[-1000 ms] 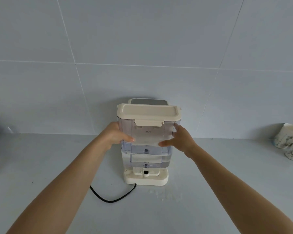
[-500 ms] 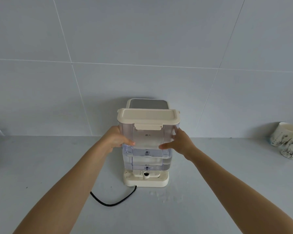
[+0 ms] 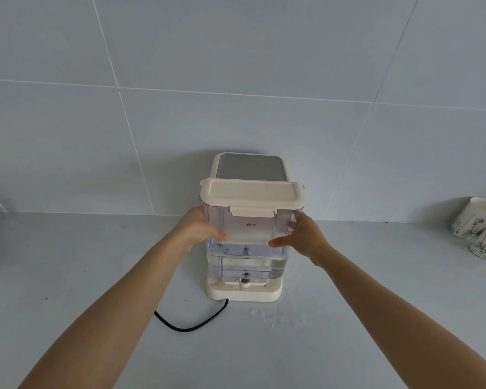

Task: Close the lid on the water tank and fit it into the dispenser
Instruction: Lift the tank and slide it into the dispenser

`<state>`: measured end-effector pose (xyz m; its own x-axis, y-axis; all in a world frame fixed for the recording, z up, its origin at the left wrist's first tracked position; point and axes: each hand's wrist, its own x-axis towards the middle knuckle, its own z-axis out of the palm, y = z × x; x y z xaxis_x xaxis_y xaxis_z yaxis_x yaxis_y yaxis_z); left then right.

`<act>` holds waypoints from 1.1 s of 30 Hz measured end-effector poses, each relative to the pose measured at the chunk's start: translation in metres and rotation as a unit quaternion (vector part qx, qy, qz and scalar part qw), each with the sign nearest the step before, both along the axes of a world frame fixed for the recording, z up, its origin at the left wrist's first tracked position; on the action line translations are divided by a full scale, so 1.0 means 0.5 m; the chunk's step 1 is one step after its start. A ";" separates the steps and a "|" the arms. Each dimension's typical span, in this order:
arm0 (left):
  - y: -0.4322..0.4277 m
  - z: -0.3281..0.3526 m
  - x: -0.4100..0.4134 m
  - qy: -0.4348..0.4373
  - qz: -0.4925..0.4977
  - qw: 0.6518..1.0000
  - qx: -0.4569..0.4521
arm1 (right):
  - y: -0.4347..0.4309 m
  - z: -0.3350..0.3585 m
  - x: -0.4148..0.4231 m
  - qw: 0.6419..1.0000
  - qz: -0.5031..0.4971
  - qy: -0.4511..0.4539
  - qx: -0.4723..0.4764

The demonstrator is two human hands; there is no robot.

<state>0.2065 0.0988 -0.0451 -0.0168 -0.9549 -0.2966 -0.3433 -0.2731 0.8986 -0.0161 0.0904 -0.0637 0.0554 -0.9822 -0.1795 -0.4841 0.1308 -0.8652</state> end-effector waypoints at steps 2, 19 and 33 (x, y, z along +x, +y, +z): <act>-0.002 -0.006 0.001 -0.003 0.000 1.000 -0.001 | 0.000 -0.004 0.000 1.000 0.002 0.000 -0.001; -0.006 -0.063 0.007 -0.040 -0.009 0.999 0.000 | 0.004 -0.056 -0.002 1.000 -0.011 0.007 0.020; -0.002 -0.076 0.017 -0.066 -0.050 0.996 -0.025 | 0.006 -0.068 -0.003 1.000 -0.006 0.002 0.016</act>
<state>0.2148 0.0979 -0.0832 -0.0769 -0.9638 -0.2552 -0.4836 -0.1877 0.8549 -0.0176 0.0936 -0.0976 0.0423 -0.9766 -0.2107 -0.4858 0.1642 -0.8585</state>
